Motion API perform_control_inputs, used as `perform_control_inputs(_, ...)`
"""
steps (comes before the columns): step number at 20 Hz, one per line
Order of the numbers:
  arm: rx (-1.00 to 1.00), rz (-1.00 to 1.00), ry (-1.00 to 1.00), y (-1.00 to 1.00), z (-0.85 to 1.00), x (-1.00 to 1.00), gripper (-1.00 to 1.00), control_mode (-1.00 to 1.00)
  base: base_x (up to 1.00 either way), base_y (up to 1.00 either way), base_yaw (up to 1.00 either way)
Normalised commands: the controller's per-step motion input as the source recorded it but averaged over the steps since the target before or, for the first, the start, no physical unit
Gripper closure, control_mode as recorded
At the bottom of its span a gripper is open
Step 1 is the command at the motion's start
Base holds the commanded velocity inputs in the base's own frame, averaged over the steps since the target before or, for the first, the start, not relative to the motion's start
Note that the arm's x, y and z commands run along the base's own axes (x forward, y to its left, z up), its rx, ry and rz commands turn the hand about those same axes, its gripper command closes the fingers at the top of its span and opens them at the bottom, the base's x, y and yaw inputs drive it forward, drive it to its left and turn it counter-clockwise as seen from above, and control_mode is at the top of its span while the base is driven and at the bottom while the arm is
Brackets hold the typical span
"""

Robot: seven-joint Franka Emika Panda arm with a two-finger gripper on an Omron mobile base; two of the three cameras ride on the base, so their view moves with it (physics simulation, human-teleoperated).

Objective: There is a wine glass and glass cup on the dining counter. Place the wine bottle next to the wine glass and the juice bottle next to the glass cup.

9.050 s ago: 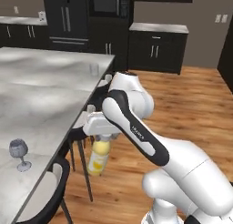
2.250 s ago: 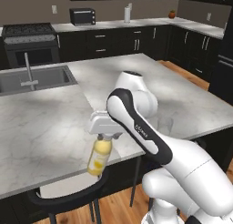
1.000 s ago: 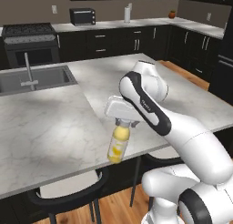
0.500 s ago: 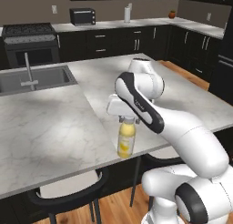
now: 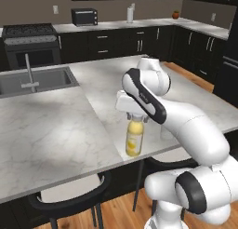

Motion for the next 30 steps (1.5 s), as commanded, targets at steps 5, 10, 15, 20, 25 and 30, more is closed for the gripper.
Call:
perform_control_inputs(5,-0.05,-0.14,-0.03,-0.09,-0.06,0.31,1.00,-1.00,0.00,0.00,0.00)
perform_control_inputs(10,-0.17,-0.09,-0.18,-0.01,-0.19,0.15,1.00,-1.00,0.00,0.00,0.00)
perform_control_inputs(15,-0.11,-0.07,-0.17,-0.11,-0.14,0.07,1.00,-1.00,0.00,0.00,0.00)
perform_control_inputs(20,0.01,-0.13,0.02,-0.14,-0.04,0.22,1.00,-1.00,0.00,0.00,0.00)
perform_control_inputs(25,0.08,-0.13,0.08,-0.20,-0.01,0.32,1.00,-1.00,0.00,0.00,0.00)
perform_control_inputs(30,0.07,-0.10,0.10,-0.23,0.00,0.29,1.00,-1.00,0.00,0.00,0.00)
